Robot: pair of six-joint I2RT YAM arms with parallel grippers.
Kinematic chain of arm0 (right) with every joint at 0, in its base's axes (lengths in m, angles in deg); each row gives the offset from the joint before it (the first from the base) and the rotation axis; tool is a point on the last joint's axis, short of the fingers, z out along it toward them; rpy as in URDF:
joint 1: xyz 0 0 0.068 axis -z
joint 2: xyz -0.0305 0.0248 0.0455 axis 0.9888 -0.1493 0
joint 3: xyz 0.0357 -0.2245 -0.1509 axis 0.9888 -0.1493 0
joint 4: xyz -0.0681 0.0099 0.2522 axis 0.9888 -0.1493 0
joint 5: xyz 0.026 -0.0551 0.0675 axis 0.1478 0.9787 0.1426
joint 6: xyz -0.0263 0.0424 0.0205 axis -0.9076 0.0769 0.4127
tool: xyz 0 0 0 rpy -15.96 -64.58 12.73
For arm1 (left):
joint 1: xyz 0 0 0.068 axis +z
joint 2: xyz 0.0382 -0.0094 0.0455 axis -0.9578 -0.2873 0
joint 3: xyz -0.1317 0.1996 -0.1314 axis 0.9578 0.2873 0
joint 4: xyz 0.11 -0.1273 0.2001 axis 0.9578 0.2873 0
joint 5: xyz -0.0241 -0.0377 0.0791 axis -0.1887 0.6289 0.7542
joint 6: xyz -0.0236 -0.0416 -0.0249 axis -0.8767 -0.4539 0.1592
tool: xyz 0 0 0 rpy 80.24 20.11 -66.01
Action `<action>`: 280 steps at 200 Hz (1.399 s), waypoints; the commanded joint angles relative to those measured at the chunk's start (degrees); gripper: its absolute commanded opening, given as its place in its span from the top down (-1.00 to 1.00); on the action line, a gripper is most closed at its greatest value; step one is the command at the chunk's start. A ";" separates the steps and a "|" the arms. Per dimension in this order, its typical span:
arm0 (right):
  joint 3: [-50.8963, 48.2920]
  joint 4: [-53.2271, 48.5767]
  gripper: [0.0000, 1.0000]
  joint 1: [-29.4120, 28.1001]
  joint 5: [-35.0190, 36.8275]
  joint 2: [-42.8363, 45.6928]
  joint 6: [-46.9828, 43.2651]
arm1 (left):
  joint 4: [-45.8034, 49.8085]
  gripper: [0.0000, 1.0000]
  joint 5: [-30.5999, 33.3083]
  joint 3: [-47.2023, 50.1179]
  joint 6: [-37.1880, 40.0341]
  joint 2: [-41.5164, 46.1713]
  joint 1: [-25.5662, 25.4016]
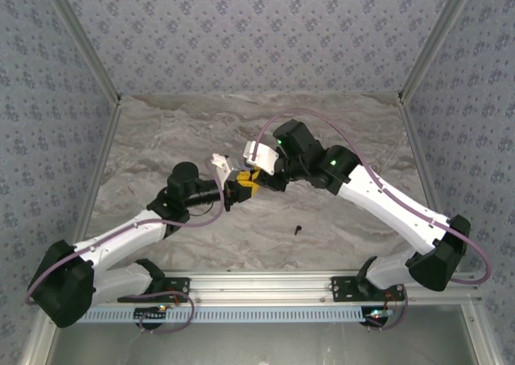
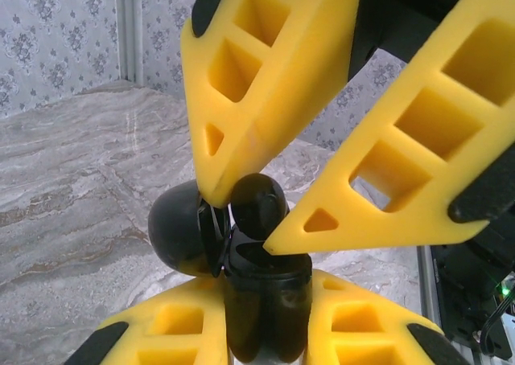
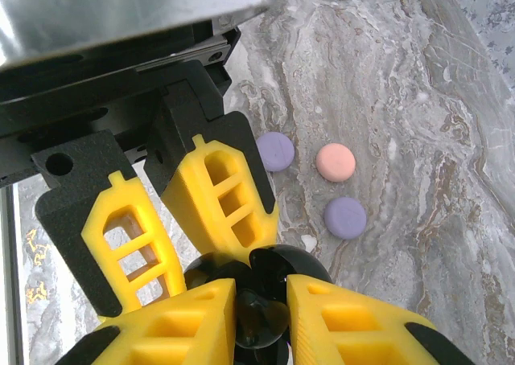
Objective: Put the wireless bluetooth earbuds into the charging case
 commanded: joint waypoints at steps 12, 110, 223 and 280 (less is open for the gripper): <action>2.28 -2.11 0.44 0.65 -0.90 -0.67 1.36 | -4.16 1.00 -0.79 -2.51 0.43 0.01 -0.42; 5.07 -0.27 0.20 2.90 -5.88 -0.84 3.87 | -5.54 1.00 -0.61 -2.55 -0.02 -1.03 -0.54; 2.74 3.51 -0.27 12.03 -9.91 5.45 17.53 | -7.67 1.00 1.34 -1.66 -0.78 -0.49 -0.54; -11.80 -3.81 -0.32 20.45 1.85 12.18 39.13 | -1.80 1.00 6.83 0.38 1.53 4.83 -0.53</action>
